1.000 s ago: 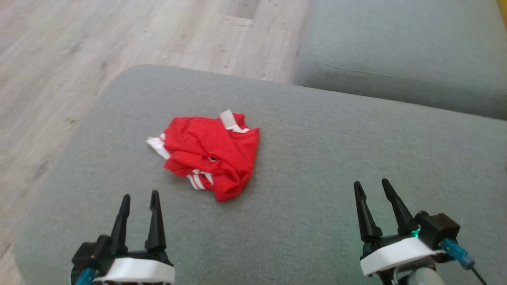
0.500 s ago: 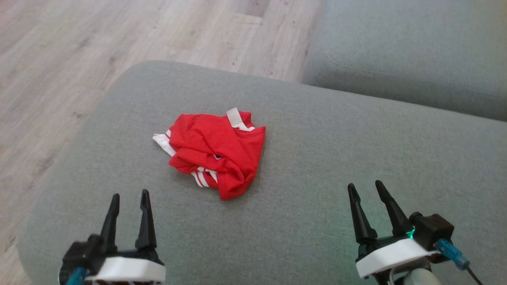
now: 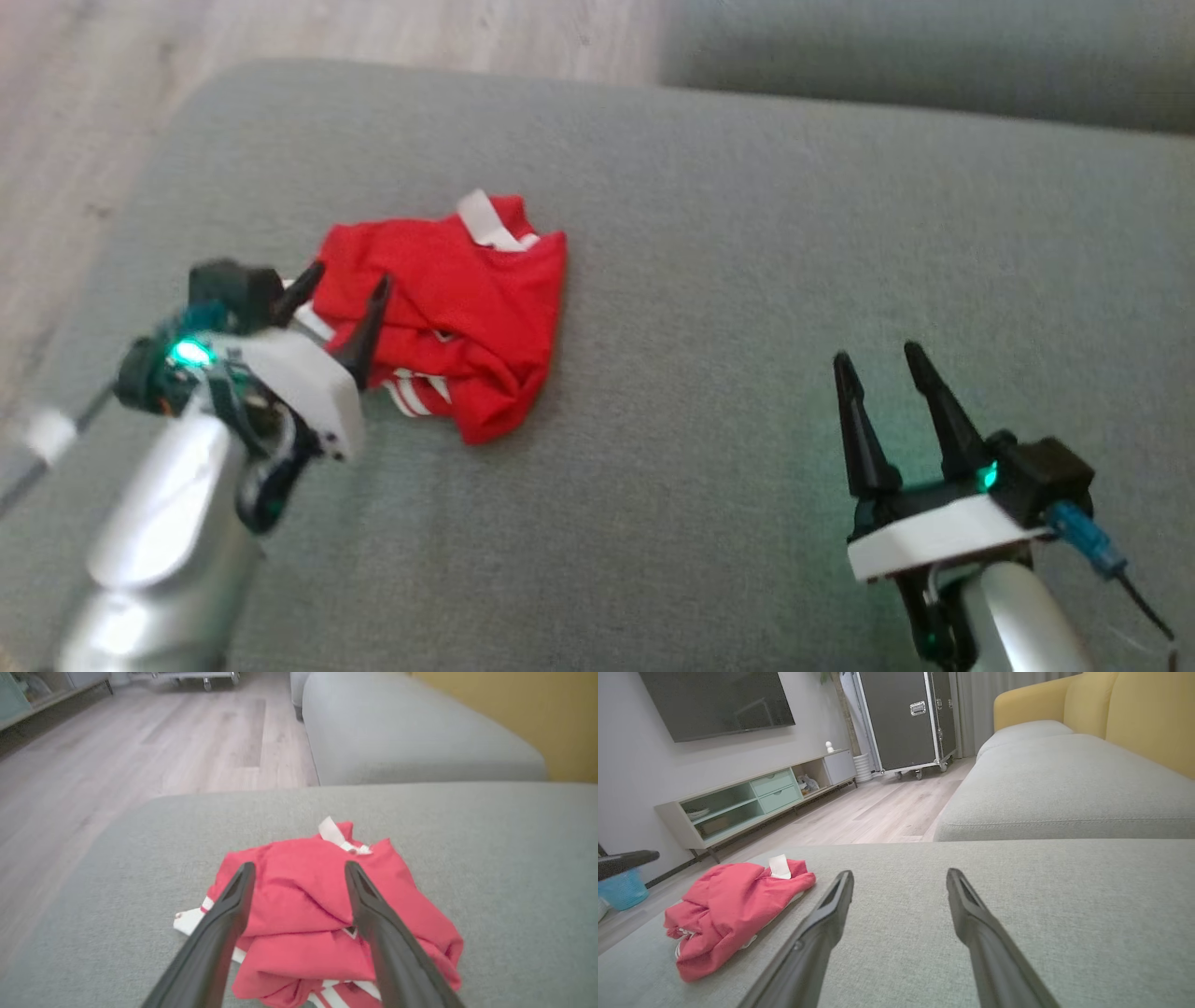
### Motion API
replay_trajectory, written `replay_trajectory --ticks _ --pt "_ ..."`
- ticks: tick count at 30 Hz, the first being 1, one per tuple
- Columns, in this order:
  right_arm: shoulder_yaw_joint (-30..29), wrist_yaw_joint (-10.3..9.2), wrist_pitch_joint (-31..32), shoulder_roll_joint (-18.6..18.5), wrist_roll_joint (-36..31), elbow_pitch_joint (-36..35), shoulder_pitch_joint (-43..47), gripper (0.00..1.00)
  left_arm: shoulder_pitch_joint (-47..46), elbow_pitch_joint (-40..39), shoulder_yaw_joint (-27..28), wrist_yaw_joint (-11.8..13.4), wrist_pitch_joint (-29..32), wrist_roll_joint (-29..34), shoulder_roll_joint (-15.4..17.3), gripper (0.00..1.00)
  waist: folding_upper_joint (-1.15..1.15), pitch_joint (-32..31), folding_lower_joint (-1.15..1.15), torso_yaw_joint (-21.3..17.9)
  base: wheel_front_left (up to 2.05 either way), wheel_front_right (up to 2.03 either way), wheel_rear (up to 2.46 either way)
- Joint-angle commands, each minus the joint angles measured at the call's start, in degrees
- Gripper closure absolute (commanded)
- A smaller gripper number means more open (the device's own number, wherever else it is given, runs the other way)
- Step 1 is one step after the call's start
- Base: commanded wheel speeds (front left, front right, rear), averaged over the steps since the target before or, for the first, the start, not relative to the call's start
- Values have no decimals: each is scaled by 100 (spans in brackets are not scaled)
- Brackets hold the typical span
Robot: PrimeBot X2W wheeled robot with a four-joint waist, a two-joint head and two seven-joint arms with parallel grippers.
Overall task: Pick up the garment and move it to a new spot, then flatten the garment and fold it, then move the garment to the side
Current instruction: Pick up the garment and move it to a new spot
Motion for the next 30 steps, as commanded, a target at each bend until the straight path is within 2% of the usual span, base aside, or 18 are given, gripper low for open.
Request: replay_trajectory --ticks 1,6,13,20,21,22,23,30 --pt "149 -5 -68 -26 -46 -225 -226 0 -413 -22 94 13 183 -118 376 0 0 282 -2 -241 0 0 0" --pt "77 -5 -68 -26 -121 -346 -378 0 -1100 504 -484 12 629 -427 714 0 0 581 -2 -436 0 0 0" --pt "41 -5 -68 -26 -187 -438 -501 0 -1641 1120 -904 12 936 -924 790 0 0 859 -2 -576 0 0 0" --pt "78 -5 -68 -26 -202 -436 -544 0 -1772 1557 -1230 12 1052 -1264 775 0 0 936 -2 -633 0 0 0" --pt "79 -5 -68 -26 -205 -427 -550 0 -1767 1562 -1312 11 1068 -1338 774 36 0 933 -2 -640 0 0 0" --pt "74 -5 -68 -26 -209 -419 -554 0 -1770 1551 -1367 11 1029 -1414 786 80 0 926 -2 -645 0 0 0" --pt "66 -5 -68 -26 -212 -411 -556 0 -1779 1526 -1413 11 938 -1468 810 100 0 911 -2 -649 0 0 0" --pt "56 -5 -68 -26 -185 -325 -514 0 -1871 1544 -1514 11 -253 -1354 997 100 0 604 -2 -659 0 0 0"
